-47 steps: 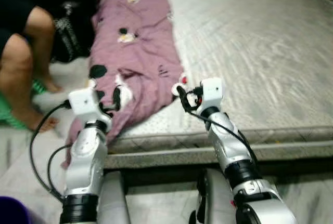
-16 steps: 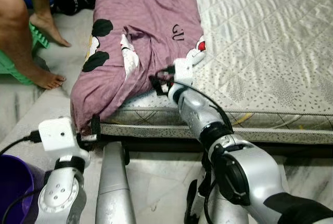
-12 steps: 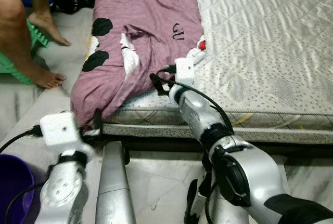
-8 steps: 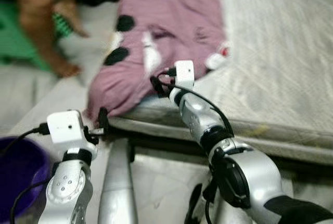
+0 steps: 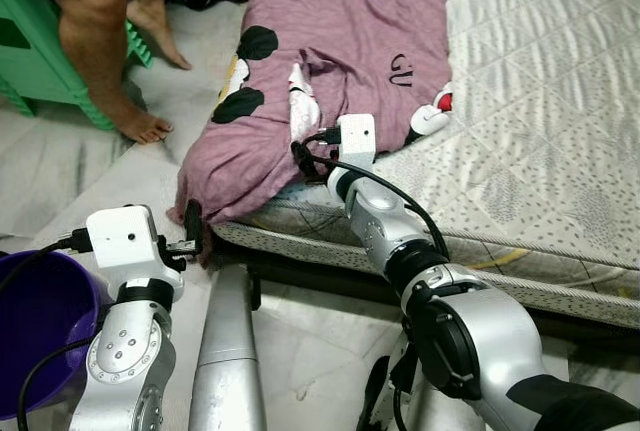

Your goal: Clean up the room

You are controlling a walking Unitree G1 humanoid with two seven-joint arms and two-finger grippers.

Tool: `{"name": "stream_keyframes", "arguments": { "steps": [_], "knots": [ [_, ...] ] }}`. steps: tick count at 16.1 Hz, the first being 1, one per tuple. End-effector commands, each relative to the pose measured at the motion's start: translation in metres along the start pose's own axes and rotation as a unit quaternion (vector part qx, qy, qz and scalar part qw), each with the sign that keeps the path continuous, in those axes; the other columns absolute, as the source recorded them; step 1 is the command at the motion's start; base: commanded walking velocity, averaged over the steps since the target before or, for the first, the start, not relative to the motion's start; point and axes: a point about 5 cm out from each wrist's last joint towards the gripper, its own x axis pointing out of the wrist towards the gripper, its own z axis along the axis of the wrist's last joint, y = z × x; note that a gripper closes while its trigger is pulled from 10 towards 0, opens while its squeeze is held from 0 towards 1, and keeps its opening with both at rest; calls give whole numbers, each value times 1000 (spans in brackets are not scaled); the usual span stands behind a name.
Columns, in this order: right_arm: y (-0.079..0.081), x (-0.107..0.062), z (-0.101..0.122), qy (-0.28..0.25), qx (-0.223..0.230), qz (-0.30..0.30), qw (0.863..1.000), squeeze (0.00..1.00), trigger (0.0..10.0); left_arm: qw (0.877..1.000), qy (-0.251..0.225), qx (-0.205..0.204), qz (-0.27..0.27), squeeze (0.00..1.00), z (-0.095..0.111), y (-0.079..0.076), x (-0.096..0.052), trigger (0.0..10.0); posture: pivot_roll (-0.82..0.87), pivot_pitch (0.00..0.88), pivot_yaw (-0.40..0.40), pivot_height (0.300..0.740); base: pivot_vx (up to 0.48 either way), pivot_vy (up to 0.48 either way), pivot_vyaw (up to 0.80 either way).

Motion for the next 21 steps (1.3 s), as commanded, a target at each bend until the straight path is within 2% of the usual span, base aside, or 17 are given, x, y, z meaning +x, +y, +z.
{"name": "stream_keyframes", "arguments": {
  "steps": [1, 6, 7, 8, 9, 12, 15, 18, 21],
  "knots": [
    [4, -2, -11, 20, 10, -11, 1000, 0, 10000, 1000, 9, 4, 4, 0, -4, 2, -1, 10000, 342, 215, -24, 537, 0, 0, 0],
    [31, 1, -14, 36, 46, 13, 998, 0, 10000, 1000, 10, 8, 7, 0, -3, 4, 0, 10000, 339, 228, -13, 537, 0, 0, 0],
    [33, 0, -14, 39, 54, 16, 998, 0, 6314, 1000, 9, 8, 6, 0, -3, 4, 1, 10000, 338, 228, -11, 537, 0, 0, 0],
    [34, 0, -15, 42, 62, 17, 997, 0, 7725, 1000, 9, 7, 4, 0, -2, 3, 2, 10000, 336, 228, -11, 537, 0, 0, 0],
    [34, 0, -15, 41, 64, 16, 997, 0, 10000, 1000, 8, 7, 3, 0, -2, 2, 2, 10000, 336, 230, -11, 537, 0, 0, 0],
    [35, 2, -8, 25, 73, 9, 997, 0, 10000, 1000, 9, 5, 6, 0, -1, 2, -3, 10000, 347, 251, -12, 537, 0, 0, 0],
    [29, 3, -1, 4, 57, 6, 998, 0, 10000, 1000, 28, 5, 12, 0, -7, 5, -13, 10000, 351, 280, -6, 537, 0, 0, 0],
    [15, 2, 3, -14, 53, -8, 998, 0, 10000, 999, 33, -2, 5, 0, -7, 0, -21, 10000, 335, 310, 5, 537, 0, 0, 0],
    [-6, 0, 8, -30, 24, -29, 999, 0, 10000, 999, 28, -16, -11, 0, -6, -4, -18, 10000, 315, 327, 9, 537, 0, 0, 0]
  ]
}}
